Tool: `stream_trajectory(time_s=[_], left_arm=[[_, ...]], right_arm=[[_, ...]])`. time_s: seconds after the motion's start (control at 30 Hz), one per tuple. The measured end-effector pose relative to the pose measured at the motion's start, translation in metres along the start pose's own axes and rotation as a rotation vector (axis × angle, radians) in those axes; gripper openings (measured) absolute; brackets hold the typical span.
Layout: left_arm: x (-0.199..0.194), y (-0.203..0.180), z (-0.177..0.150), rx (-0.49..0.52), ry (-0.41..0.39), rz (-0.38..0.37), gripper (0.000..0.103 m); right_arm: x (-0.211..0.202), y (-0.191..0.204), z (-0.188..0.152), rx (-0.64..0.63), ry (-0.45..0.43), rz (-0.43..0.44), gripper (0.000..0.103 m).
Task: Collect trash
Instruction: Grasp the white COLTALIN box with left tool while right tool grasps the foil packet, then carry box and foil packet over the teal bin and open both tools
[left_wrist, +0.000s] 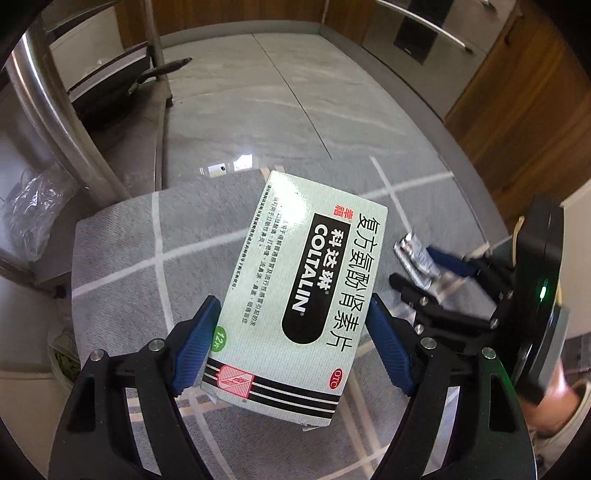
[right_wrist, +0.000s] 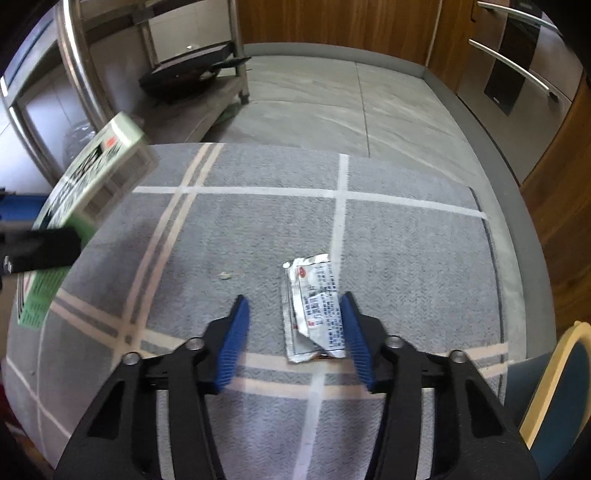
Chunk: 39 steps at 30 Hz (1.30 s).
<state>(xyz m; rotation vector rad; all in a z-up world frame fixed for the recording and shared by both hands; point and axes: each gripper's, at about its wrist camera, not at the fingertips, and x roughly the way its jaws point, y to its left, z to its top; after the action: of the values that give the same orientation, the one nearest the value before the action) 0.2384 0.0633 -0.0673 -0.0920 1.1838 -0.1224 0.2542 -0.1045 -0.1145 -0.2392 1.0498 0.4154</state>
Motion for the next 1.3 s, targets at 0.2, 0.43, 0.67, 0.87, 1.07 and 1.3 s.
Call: stream_trajectory(time_s=[0.2, 0.43, 0.67, 0.87, 1.07, 1.3], left_arm=[[-0.008, -0.016, 0.002, 0.023, -0.023, 0.003, 0.078], [-0.012, -0.024, 0.007, 0.021, -0.044, -0.015, 0.078], [-0.021, -0.058, 0.012, 0.051, -0.068, -0.066, 0.078], [-0.035, -0.098, 0.012, 0.102, -0.09, -0.109, 0.078], [-0.048, -0.131, 0.003, 0.137, -0.112, -0.157, 0.078], [-0.051, -0.155, -0.009, 0.155, -0.101, -0.195, 0.078]], right_arm=[[-0.009, 0.007, -0.008, -0.006, 0.017, 0.035, 0.031], [-0.054, -0.017, -0.03, 0.06, -0.033, 0.064, 0.031], [-0.115, -0.06, -0.059, 0.176, -0.112, 0.056, 0.031], [-0.156, -0.091, -0.083, 0.249, -0.174, 0.027, 0.031], [-0.189, -0.116, -0.107, 0.323, -0.225, -0.003, 0.031], [-0.213, -0.141, -0.128, 0.392, -0.275, -0.038, 0.031]])
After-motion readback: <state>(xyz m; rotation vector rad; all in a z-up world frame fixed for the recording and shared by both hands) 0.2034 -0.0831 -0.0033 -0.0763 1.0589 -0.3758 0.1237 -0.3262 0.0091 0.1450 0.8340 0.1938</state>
